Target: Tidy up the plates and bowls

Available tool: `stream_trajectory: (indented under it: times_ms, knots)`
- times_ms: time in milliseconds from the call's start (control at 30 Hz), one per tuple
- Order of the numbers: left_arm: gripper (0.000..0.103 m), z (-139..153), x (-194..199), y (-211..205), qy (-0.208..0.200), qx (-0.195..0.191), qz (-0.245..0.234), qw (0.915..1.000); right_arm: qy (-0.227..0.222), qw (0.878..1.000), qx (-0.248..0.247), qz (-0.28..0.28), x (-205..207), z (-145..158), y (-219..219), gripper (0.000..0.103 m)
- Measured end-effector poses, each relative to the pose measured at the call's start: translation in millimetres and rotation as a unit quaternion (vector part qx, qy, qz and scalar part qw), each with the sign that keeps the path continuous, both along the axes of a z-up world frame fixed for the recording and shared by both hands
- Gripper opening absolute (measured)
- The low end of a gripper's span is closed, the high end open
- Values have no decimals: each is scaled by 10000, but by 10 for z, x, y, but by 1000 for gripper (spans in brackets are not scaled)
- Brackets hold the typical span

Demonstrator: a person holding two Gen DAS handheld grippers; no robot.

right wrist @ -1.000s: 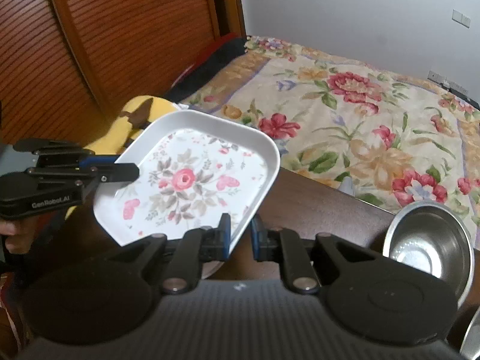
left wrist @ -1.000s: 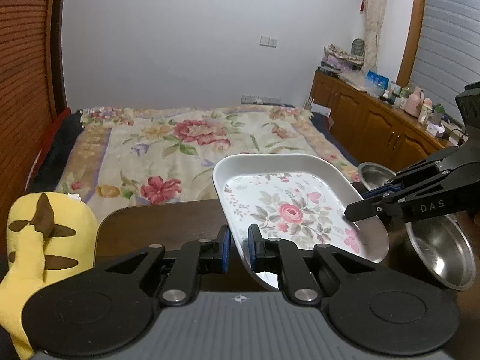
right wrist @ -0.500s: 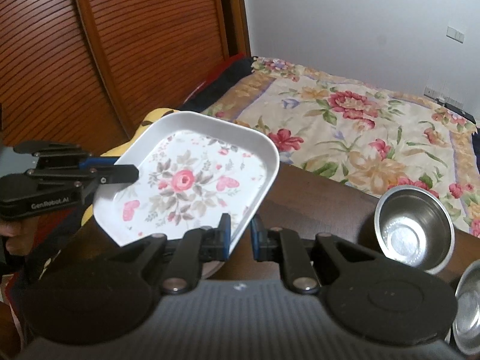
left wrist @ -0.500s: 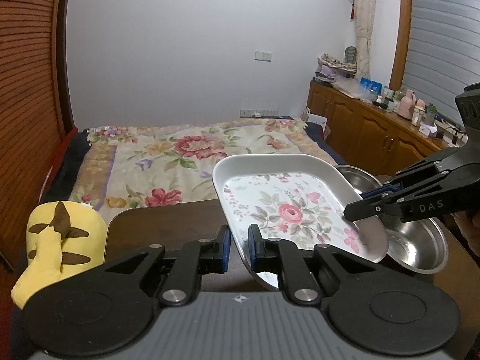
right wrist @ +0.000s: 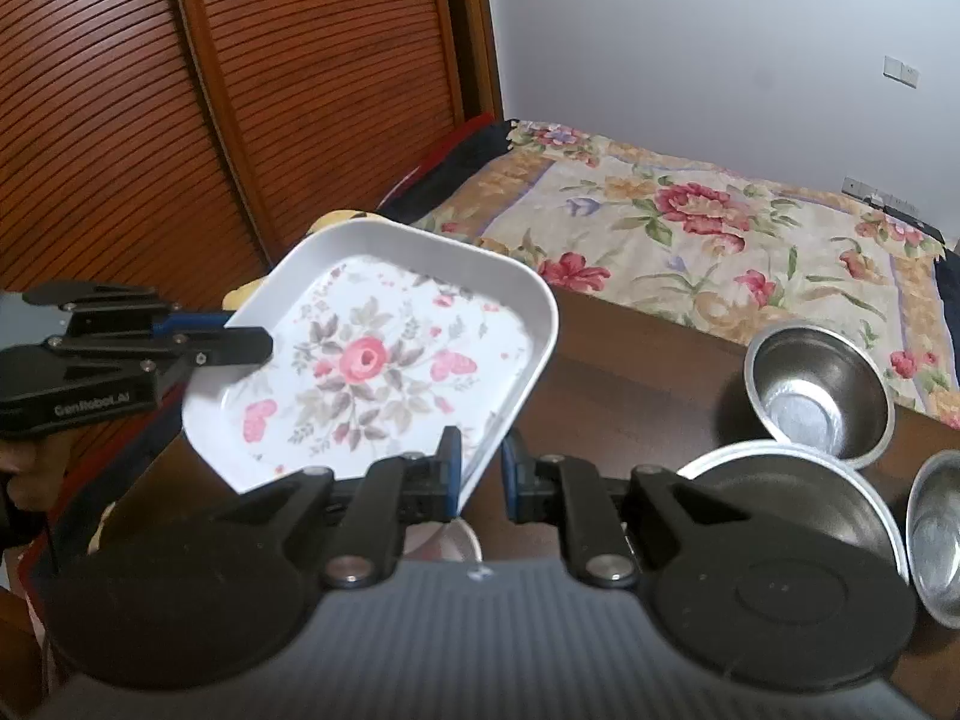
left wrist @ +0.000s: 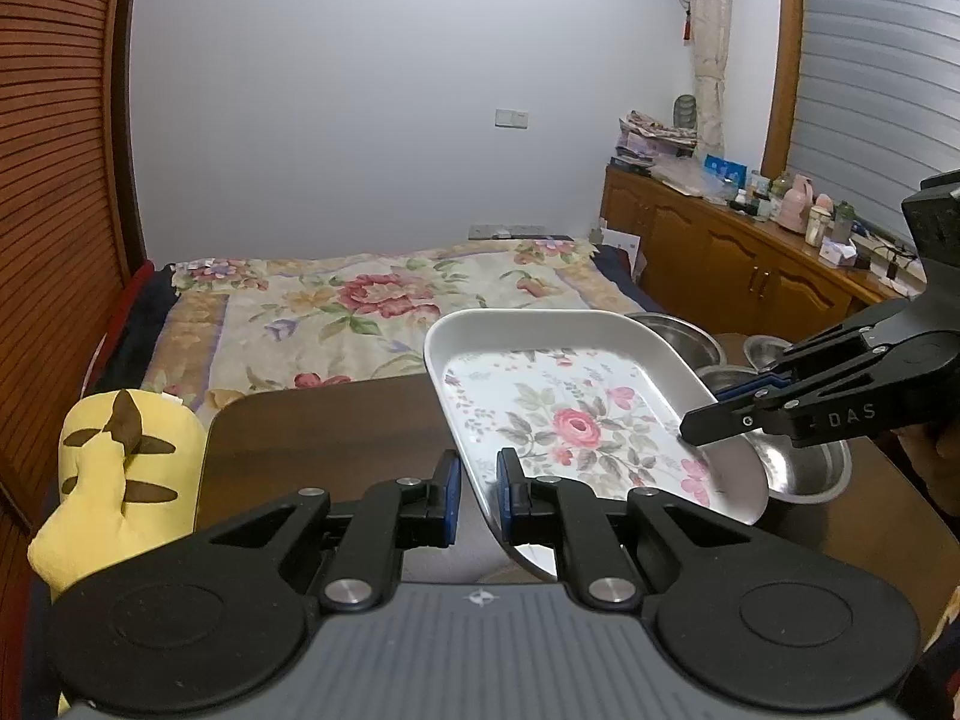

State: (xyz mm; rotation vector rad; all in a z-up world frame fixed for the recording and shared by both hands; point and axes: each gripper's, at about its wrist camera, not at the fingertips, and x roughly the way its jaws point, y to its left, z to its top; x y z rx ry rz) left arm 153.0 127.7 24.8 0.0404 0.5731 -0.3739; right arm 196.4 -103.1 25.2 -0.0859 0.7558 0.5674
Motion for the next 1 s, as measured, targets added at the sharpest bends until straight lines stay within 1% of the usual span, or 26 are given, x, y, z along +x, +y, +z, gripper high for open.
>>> stream_trajectory:
  times_ms: [367, 867, 1000]
  knots:
    - [13, -105, -218, -16, 78, -3, -66, 9999, 28, 10000, 51, -28, -234, -96, -63, 16]
    - [13, -405, -519, 29, 359, -163, -52, 9992, 191, 9998, 44, 43, -451, -297, -62, 16]
    - [13, -472, -596, 37, 405, -128, -39, 9991, 215, 9997, 95, 64, -506, -350, -66, 16]
